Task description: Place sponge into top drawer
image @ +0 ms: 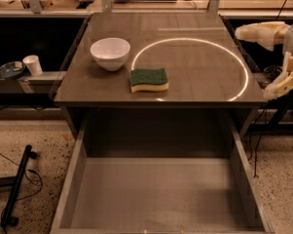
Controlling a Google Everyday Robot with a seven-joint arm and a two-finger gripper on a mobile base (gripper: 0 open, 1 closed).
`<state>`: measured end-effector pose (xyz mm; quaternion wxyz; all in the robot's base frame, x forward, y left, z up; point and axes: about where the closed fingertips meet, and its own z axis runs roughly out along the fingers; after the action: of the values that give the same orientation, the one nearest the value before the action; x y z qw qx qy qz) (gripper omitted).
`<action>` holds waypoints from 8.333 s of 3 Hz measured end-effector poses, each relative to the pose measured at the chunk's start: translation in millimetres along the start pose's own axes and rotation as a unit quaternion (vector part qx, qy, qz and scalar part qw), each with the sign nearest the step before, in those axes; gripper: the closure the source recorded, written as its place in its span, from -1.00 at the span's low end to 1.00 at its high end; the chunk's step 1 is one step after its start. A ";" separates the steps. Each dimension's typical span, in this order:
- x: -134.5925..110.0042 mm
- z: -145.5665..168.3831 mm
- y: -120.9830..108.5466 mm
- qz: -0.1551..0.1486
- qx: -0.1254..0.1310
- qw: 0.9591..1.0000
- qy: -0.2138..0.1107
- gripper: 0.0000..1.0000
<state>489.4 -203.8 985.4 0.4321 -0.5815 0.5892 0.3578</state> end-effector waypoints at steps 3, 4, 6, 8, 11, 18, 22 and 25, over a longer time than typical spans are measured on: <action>13.3 23.2 -35.7 -0.003 0.004 1.000 0.016 -1.00; 13.5 25.3 -37.4 -0.004 0.002 1.000 0.014 -1.00; 18.2 41.8 -58.5 -0.006 -0.009 1.000 0.008 -1.00; 24.6 71.0 -80.7 -0.008 -0.035 0.999 -0.009 -1.00; 40.5 105.4 -105.5 0.003 -0.051 0.999 -0.007 -1.00; 34.5 193.3 -148.3 0.014 -0.034 0.999 0.016 -1.00; 59.4 211.8 -143.1 0.027 -0.017 0.999 0.037 -1.00; 80.9 225.9 -134.7 0.054 -0.025 0.998 0.030 -1.00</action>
Offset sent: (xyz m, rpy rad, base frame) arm 0.0226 0.0046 -0.0169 -0.0450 0.0059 -0.0029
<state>648.4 -34.6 837.7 0.3798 -0.5701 0.6233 0.3772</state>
